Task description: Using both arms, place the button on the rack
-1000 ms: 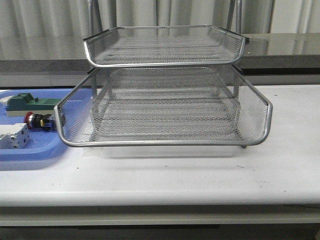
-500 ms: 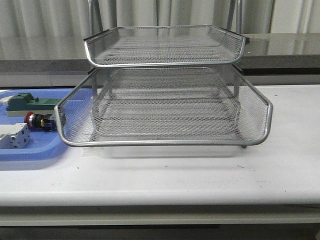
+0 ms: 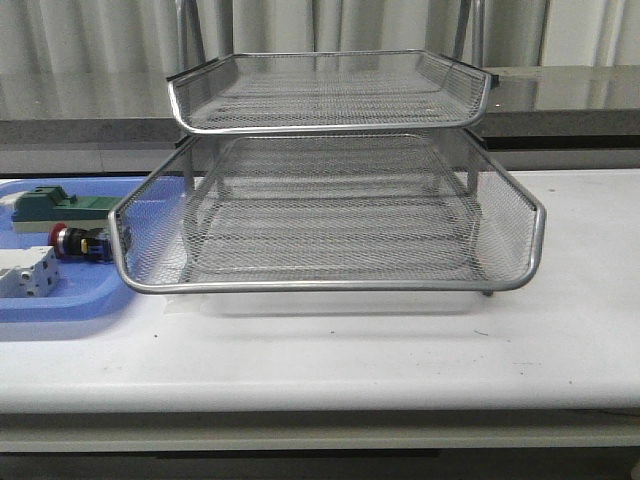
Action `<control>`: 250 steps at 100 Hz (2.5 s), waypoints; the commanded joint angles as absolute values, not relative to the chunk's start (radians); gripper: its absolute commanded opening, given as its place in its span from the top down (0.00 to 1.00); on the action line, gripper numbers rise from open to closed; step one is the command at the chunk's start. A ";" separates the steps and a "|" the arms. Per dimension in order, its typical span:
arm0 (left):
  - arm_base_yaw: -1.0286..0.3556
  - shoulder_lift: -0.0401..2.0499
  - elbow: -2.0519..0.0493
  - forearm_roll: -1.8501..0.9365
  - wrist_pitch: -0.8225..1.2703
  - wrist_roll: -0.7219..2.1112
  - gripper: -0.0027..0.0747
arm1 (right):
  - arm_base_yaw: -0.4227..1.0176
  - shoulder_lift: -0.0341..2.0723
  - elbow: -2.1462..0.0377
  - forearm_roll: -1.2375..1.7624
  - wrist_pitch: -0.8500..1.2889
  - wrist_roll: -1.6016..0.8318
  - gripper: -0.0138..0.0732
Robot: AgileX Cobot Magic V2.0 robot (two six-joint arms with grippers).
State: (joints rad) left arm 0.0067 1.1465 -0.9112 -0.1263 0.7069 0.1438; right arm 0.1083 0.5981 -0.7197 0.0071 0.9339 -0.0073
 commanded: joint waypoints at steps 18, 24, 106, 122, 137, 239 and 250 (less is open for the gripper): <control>0.007 1.137 -0.948 -0.120 0.669 0.167 0.19 | 0.108 0.599 -0.752 0.000 0.881 -0.008 0.92; 0.007 1.137 -0.948 -0.118 0.671 0.167 0.09 | 0.108 0.599 -0.752 0.000 0.881 -0.008 0.92; 0.005 1.551 -1.401 -0.113 0.853 0.498 0.14 | 0.108 0.599 -0.752 0.000 0.881 -0.008 0.92; 0.005 1.745 -1.612 -0.134 0.972 0.619 0.14 | 0.108 0.599 -0.752 0.000 0.881 -0.008 0.92; -0.006 1.884 -1.765 -0.168 1.046 0.722 0.14 | 0.108 0.599 -0.752 0.000 0.881 -0.008 0.92; -0.094 2.173 -1.861 -0.158 0.993 0.914 0.14 | 0.108 0.599 -0.752 0.000 0.882 -0.008 0.92; -0.094 2.186 -1.861 -0.158 0.969 0.920 0.14 | 0.108 0.599 -0.752 0.000 0.882 -0.008 0.92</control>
State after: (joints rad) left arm -0.0891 2.2343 -1.8290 -0.1449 1.0087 0.9134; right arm 0.1083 0.5981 -0.7197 0.0055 0.9358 -0.0073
